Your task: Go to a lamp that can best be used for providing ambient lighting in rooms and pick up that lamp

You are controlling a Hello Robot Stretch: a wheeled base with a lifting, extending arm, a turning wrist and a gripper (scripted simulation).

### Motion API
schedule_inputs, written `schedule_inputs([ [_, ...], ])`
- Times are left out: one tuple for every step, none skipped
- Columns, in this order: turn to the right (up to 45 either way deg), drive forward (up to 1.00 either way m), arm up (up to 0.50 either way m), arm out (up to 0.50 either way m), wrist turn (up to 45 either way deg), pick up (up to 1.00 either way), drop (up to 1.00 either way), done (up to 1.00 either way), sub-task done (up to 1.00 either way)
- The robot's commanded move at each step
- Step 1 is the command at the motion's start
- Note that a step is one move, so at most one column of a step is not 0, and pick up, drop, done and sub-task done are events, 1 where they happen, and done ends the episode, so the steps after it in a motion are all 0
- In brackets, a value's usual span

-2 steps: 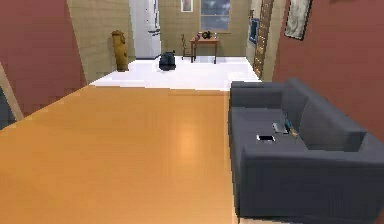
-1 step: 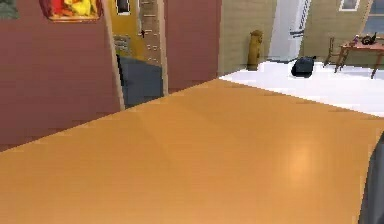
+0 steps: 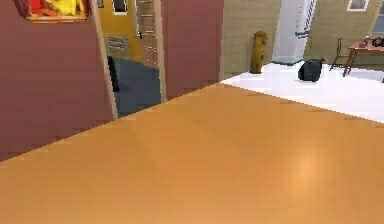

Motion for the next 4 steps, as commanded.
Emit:
schedule_inputs([
  [45.0,0.0,0.0,0.0,0.0,0.0,0.0,0.0,0.0],
  [21.0,0.0,0.0,0.0,0.0,0.0,0.0,0.0,0.0],
  [0.0,0.2,0.0,0.0,0.0,0.0,0.0,0.0,0.0],
  [45.0,0.0,0.0,0.0,0.0,0.0,0.0,0.0,0.0],
])
